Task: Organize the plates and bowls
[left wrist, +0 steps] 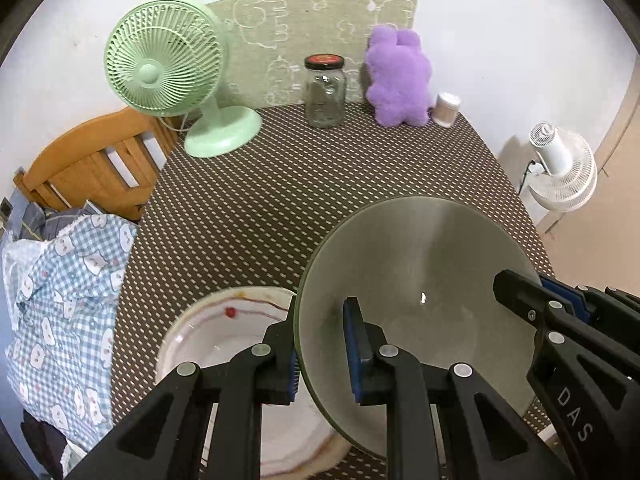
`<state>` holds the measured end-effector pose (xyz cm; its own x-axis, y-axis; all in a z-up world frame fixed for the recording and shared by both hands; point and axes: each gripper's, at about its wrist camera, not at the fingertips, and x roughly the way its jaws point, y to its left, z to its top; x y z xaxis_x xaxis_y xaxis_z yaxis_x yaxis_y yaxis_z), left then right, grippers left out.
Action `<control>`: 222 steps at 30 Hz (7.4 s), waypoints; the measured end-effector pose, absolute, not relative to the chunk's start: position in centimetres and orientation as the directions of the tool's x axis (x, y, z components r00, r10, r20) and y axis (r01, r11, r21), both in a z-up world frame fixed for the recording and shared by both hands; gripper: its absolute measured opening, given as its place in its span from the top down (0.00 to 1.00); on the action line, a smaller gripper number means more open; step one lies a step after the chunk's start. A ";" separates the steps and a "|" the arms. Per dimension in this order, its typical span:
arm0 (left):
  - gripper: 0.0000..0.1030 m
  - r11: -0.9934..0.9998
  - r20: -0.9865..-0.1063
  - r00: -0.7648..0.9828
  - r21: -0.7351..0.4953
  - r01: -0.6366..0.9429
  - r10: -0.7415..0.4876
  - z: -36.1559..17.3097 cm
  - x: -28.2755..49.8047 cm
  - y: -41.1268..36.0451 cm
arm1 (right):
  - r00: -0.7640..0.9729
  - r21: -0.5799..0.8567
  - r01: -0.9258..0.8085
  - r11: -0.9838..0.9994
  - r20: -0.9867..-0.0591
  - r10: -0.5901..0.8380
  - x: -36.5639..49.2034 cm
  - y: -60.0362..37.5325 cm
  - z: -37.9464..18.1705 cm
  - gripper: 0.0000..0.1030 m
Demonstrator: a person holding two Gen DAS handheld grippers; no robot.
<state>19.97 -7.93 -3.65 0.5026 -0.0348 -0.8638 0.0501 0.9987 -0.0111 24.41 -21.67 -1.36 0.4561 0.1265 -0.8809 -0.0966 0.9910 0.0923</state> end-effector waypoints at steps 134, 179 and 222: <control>0.48 0.976 -0.935 0.319 -0.096 0.196 -0.156 -13.3 18.5 -14.6 | 0.255 0.379 0.038 0.924 -0.898 0.358 23.0 -28.7 -13.5 0.65; 0.56 0.985 -0.905 0.392 -0.135 0.105 -0.166 -5.6 16.9 -8.6 | 0.282 0.326 -0.015 0.945 -0.906 0.317 22.9 -24.1 -5.0 0.64; 0.58 0.984 -0.940 0.292 -0.170 0.045 -0.175 -10.6 18.9 5.0 | 0.146 0.295 0.007 0.955 -0.945 0.291 26.1 -9.0 -10.5 0.64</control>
